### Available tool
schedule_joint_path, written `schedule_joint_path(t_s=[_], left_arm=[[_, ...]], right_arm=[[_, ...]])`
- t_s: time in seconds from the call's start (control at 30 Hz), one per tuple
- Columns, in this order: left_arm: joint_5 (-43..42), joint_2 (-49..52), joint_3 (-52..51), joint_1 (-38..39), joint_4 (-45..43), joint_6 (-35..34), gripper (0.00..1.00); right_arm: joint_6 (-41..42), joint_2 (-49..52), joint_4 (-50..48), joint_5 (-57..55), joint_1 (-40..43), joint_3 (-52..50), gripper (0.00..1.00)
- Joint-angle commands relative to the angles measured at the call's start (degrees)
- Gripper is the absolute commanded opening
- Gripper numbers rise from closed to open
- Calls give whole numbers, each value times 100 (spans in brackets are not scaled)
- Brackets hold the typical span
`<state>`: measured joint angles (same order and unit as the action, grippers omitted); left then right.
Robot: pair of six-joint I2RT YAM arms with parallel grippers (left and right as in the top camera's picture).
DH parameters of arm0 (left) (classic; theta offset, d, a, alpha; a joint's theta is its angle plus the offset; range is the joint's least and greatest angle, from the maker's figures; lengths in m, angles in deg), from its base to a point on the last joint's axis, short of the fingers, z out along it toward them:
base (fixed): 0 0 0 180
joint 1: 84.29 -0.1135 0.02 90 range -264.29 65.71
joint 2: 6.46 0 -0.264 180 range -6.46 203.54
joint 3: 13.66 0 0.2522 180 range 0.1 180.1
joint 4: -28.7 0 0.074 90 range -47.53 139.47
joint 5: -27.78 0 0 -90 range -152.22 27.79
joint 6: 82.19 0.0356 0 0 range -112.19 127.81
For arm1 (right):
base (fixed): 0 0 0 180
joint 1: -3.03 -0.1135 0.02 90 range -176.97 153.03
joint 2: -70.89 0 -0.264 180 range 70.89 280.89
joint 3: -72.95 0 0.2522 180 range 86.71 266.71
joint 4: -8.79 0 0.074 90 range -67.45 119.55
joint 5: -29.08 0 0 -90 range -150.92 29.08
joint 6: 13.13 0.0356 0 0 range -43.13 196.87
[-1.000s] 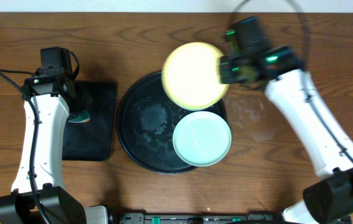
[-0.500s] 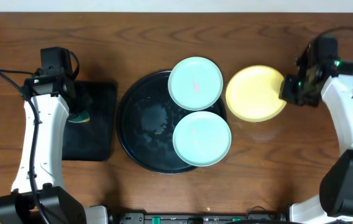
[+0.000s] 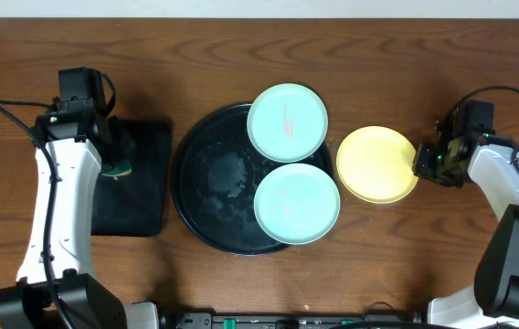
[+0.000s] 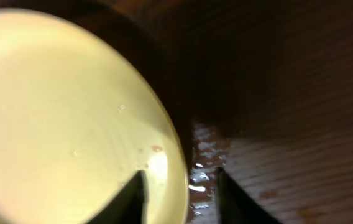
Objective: Clean dirty plates on tray and stack at the side
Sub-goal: 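Carry yellow plate right and set it on the table, then move right gripper back and grip the lower pale green plate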
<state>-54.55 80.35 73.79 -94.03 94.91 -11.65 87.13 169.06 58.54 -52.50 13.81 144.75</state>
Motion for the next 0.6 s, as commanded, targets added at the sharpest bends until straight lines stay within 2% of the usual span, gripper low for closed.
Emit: schedule_joint_path(t_s=[0.0,0.1,0.27,0.57], left_arm=[[48,0,-42,-22,-37,55,8],[46,0,-42,-22,-50,55,8],[46,0,-42,-22,-48,55,8],[46,0,-42,-22,-42,55,8]], right_arm=[[-59,-68,227,455,0,269,50],[-289,-68,907,1121,-120,789,57],[-573,-68,1998,1598,-793,1482,60],[-302,131,2151,938,-2608,1217,62]])
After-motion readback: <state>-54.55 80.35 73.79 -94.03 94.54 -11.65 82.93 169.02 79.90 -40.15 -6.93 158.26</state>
